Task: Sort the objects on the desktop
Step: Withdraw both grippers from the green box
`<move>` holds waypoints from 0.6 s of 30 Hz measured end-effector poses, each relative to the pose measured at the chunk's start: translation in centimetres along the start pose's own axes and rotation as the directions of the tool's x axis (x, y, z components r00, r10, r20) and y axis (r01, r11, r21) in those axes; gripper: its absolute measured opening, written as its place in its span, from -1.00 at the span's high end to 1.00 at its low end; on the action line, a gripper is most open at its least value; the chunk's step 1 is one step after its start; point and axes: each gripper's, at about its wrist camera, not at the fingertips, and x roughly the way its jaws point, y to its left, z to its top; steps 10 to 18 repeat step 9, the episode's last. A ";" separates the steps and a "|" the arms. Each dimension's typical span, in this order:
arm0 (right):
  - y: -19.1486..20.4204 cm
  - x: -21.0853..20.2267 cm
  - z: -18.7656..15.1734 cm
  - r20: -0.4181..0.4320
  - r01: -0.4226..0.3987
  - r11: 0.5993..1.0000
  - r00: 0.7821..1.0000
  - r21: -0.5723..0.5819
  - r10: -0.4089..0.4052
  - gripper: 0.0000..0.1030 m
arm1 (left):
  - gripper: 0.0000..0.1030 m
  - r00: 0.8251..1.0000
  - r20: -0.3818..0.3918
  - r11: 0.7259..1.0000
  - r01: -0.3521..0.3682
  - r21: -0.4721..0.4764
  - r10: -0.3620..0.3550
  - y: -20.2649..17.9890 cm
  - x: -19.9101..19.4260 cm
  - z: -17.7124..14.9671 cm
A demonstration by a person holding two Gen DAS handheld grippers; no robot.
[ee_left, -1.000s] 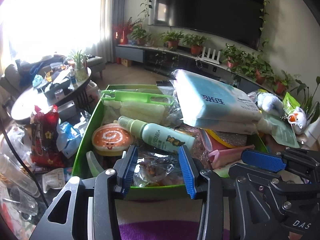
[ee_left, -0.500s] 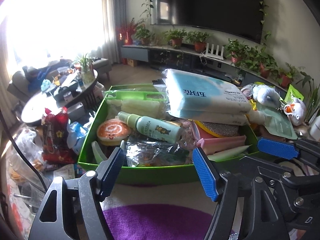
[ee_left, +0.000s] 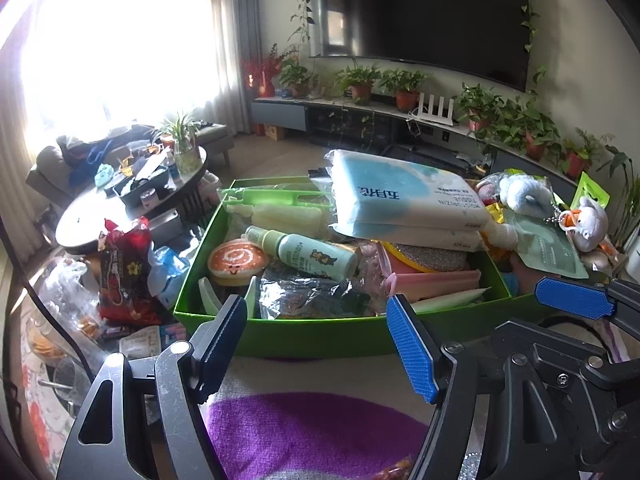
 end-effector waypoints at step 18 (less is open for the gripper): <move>0.1 -1.5 -0.2 0.017 -0.004 1.000 1.000 -0.004 0.005 -0.29 | -0.42 0.999 0.041 1.000 -0.024 0.012 0.024 -0.5 -1.5 0.2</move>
